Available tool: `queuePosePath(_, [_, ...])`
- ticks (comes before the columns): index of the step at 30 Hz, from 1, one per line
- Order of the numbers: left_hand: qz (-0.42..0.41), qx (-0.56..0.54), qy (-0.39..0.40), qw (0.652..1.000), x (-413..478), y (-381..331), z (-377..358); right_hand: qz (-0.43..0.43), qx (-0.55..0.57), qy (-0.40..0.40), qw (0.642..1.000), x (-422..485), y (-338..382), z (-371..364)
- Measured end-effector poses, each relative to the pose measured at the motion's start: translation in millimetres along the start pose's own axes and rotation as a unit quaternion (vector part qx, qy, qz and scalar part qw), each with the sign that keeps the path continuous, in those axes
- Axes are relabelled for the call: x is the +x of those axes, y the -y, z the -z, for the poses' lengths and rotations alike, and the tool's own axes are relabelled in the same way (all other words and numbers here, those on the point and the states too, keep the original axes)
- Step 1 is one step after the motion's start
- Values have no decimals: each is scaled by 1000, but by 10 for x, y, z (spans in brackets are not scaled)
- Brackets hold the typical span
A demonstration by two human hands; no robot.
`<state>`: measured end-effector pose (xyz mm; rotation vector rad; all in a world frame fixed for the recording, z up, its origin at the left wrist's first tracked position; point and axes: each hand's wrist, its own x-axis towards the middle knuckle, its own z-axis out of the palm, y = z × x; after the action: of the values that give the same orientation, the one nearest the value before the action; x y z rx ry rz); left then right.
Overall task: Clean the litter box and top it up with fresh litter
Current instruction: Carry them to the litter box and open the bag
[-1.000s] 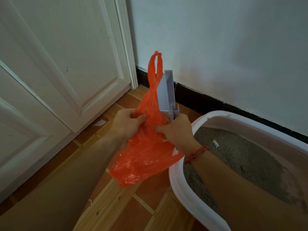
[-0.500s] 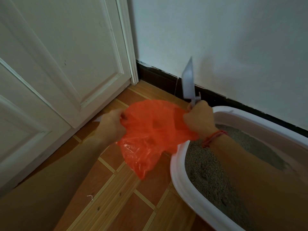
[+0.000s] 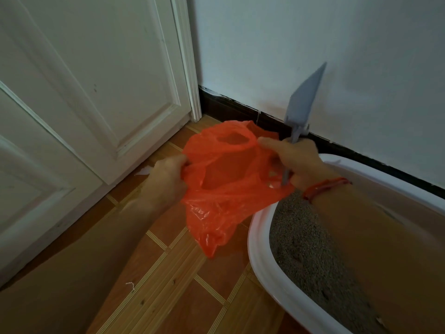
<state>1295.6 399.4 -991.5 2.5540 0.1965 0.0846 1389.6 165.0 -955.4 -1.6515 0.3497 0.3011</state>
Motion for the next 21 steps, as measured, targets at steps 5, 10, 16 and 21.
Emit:
queuePosePath(5, [18, 8, -27, 999, 53, -7, 51, 46, 116, -2, 992, 102, 357, 211])
queuePosePath(10, [38, -16, -35, 999, 79, -59, 90, 135, 13, -25, 990, 225, 434, 504])
queuePosePath(16, [48, -25, -39, 998, 131, -69, 124, 84, -265, 134, 951, -37, 42, 467])
queuePosePath(21, [24, -30, -12, 999, 122, -53, 103, 167, -332, 81, 925, 53, -183, 117])
